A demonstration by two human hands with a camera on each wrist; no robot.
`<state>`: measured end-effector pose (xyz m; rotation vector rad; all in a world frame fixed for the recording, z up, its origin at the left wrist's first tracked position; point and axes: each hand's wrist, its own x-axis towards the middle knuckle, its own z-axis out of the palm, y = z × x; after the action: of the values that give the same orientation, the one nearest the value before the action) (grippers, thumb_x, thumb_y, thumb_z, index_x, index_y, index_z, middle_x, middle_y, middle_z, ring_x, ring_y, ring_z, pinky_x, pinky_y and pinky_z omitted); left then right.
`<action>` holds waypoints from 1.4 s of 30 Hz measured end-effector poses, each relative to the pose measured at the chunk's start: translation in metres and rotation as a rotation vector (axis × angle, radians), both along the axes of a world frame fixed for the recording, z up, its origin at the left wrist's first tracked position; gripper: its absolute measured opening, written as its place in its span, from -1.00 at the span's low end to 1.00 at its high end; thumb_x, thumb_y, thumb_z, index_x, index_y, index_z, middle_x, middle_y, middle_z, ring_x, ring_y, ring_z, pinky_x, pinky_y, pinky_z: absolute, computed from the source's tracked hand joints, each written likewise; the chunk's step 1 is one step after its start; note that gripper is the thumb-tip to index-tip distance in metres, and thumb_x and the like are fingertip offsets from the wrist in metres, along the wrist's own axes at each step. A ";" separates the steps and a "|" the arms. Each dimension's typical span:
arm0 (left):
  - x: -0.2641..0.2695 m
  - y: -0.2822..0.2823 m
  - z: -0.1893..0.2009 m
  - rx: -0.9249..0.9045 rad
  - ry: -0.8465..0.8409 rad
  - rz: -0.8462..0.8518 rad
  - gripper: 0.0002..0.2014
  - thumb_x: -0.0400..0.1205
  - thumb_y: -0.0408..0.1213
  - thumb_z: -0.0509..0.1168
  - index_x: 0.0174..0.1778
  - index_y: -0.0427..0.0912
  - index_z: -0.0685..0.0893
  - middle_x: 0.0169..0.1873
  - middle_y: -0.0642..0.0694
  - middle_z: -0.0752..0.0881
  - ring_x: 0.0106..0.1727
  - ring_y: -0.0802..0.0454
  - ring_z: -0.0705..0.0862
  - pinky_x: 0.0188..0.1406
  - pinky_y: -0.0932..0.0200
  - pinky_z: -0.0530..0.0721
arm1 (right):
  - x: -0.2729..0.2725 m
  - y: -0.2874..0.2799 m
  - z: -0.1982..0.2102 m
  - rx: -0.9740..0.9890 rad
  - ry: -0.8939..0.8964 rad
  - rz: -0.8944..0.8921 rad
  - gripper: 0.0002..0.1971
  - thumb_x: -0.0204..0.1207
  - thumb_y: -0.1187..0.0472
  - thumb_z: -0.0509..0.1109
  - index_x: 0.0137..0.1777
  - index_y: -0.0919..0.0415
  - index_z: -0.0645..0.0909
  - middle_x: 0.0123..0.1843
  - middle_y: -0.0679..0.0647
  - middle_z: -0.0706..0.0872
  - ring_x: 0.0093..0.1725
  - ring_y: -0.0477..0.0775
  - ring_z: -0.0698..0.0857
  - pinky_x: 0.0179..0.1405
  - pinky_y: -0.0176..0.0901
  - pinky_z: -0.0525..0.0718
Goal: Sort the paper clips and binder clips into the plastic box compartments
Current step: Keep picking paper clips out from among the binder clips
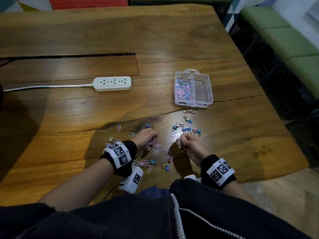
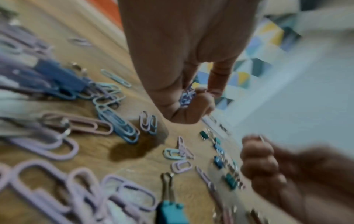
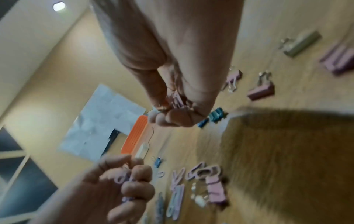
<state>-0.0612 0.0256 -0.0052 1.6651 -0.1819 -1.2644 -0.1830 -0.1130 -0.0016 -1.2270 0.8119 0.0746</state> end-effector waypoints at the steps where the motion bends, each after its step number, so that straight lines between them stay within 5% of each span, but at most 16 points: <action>1: 0.003 0.003 0.003 -0.043 0.109 0.107 -0.85 0.65 -0.41 0.08 -0.25 -0.20 0.41 -0.41 -0.09 0.49 -0.67 0.20 0.47 -0.75 0.38 0.38 | -0.001 0.000 0.003 0.122 -0.015 -0.042 -0.76 0.61 0.43 0.03 -0.23 0.24 0.43 -0.32 0.12 0.50 -0.34 0.00 0.46 -0.33 -0.24 0.45; 5: 0.007 0.006 0.006 -0.008 0.106 0.135 -0.86 0.64 -0.38 0.12 -0.24 -0.17 0.47 -0.38 -0.07 0.50 -0.49 0.11 0.43 -0.65 0.35 0.37 | -0.001 0.005 0.004 0.256 0.040 -0.051 -0.80 0.62 0.42 0.03 -0.08 0.33 0.49 -0.28 0.14 0.54 -0.33 0.00 0.52 -0.43 -0.32 0.59; 9: -0.005 0.003 -0.002 0.232 -0.457 -0.327 -0.74 0.51 -0.16 0.39 -0.33 -0.05 0.40 -0.36 0.04 0.50 -0.37 0.12 0.46 -0.45 0.31 0.42 | 0.001 0.006 0.000 0.112 0.114 0.021 -0.81 0.58 0.26 0.21 -0.29 0.22 0.46 -0.38 0.03 0.45 -0.40 -0.07 0.41 -0.39 -0.31 0.42; 13: -0.017 0.002 -0.008 0.383 -0.988 -0.676 -0.61 0.43 0.00 0.44 0.06 -0.09 0.52 0.02 -0.01 0.60 0.02 0.02 0.57 -0.09 0.21 0.52 | -0.001 0.013 -0.010 -0.487 0.170 0.374 -0.85 0.43 0.29 0.43 -0.25 0.15 0.49 -0.23 0.00 0.61 -0.22 -0.06 0.60 -0.08 -0.16 0.61; 16: -0.018 0.001 -0.010 0.381 -0.986 -0.654 -0.70 0.52 -0.07 0.37 0.07 -0.14 0.56 0.08 -0.08 0.63 0.12 -0.05 0.59 0.00 0.14 0.51 | 0.000 0.019 -0.020 -0.874 0.208 0.579 -0.84 0.42 0.20 0.45 -0.05 0.18 0.58 0.05 0.08 0.64 0.03 0.03 0.61 0.03 -0.22 0.52; 25: -0.021 0.008 -0.011 0.375 -1.101 -0.814 -0.75 0.67 -0.10 0.09 0.03 -0.20 0.56 0.03 -0.14 0.64 0.05 -0.11 0.64 0.01 0.02 0.60 | 0.006 0.030 -0.016 -1.124 0.179 0.760 -0.80 0.56 0.20 0.25 0.08 0.32 0.54 0.13 0.16 0.53 0.08 0.07 0.49 0.11 -0.20 0.46; 29: -0.011 0.009 -0.009 0.265 -0.836 -0.585 -0.83 0.67 -0.24 0.10 -0.14 -0.20 0.55 -0.13 -0.22 0.64 -0.14 -0.08 0.57 -0.09 0.05 0.55 | 0.007 0.031 -0.015 -1.080 0.220 0.797 -0.79 0.57 0.25 0.23 0.15 0.32 0.49 0.19 0.17 0.49 0.14 0.09 0.49 0.21 -0.13 0.49; 32: 0.000 0.014 -0.006 0.091 -0.260 -0.161 -0.79 0.65 -0.37 0.06 -0.30 -0.21 0.45 -0.38 -0.12 0.51 -0.50 0.05 0.47 -0.53 0.25 0.40 | 0.006 0.031 -0.013 -1.009 0.209 0.766 -0.80 0.58 0.23 0.22 0.13 0.31 0.49 0.19 0.13 0.48 0.14 0.06 0.48 0.26 -0.14 0.50; 35: 0.004 0.018 -0.001 -0.084 0.189 0.188 -0.80 0.56 -0.47 0.03 -0.37 -0.23 0.39 -0.46 -0.15 0.53 -0.73 0.16 0.45 -0.81 0.43 0.34 | 0.005 0.027 -0.012 -1.030 0.157 0.809 -0.85 0.58 0.24 0.23 0.05 0.30 0.51 0.09 0.11 0.54 -0.01 -0.05 0.43 0.02 -0.35 0.42; 39: 0.004 0.017 0.003 -0.148 0.321 0.299 -0.83 0.55 -0.48 0.07 -0.35 -0.21 0.41 -0.44 -0.14 0.53 -0.69 0.14 0.51 -0.80 0.43 0.40 | 0.006 0.022 -0.010 -0.876 0.133 0.648 -0.95 0.51 0.29 0.32 -0.17 0.22 0.52 -0.10 0.10 0.63 -0.15 -0.03 0.53 -0.33 -0.48 0.42; 42: 0.003 0.012 0.003 -0.059 0.256 0.228 -0.87 0.60 -0.34 0.17 -0.28 -0.18 0.47 -0.44 -0.05 0.48 -0.62 0.15 0.46 -0.77 0.40 0.38 | 0.005 0.016 -0.005 -0.521 0.097 0.381 -0.83 0.47 0.37 0.35 -0.23 0.12 0.47 -0.26 -0.01 0.57 -0.25 -0.02 0.59 -0.33 -0.39 0.55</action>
<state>-0.0586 0.0380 -0.0019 1.4138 0.1216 -1.2709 -0.1779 -0.0966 -0.0064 -1.8756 0.6904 0.2448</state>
